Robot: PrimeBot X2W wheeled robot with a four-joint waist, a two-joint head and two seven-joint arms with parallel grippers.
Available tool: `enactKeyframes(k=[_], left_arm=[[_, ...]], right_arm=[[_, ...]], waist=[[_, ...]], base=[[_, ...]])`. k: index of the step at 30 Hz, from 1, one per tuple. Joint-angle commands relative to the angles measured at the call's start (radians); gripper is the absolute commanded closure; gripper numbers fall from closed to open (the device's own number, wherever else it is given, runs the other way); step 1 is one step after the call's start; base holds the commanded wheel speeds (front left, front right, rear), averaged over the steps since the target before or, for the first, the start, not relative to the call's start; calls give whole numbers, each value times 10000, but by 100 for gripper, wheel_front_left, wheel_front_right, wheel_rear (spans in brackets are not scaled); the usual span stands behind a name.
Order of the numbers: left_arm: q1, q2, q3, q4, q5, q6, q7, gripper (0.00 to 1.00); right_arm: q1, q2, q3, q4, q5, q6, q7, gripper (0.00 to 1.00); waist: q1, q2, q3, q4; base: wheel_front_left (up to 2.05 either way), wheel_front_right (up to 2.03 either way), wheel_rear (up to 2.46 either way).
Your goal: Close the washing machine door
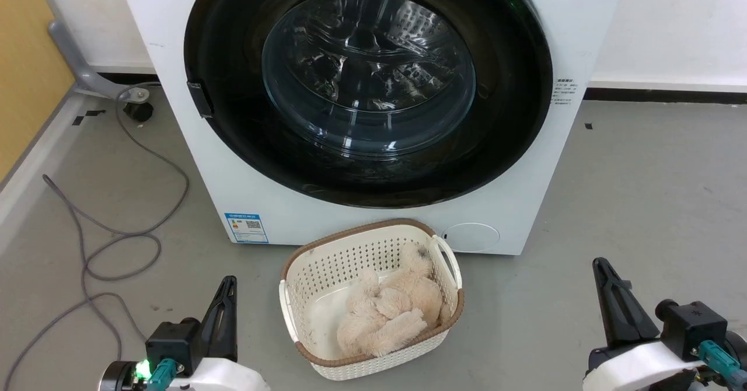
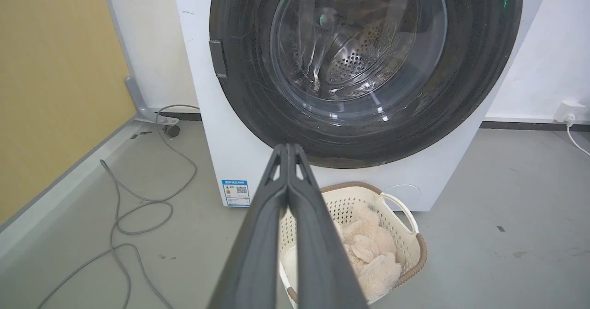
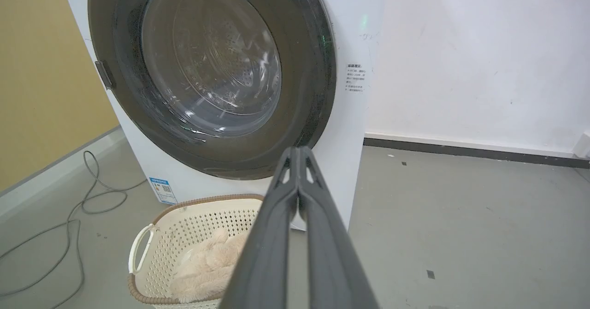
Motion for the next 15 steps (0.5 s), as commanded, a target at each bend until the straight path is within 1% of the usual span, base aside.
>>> enactKeyframes(k=[1, 15], left_arm=[[-141, 4, 33, -89, 97, 57, 57, 100], [-205, 4, 48, -232, 257, 119, 343, 100]], right_arm=[[-68, 26, 38, -85, -96, -5, 62, 100], [-84, 31, 126, -201, -237, -6, 348, 100]], waist=[[0, -1, 1, -6], [0, -1, 4, -54]], base=[[0, 0, 0], [0, 0, 0]])
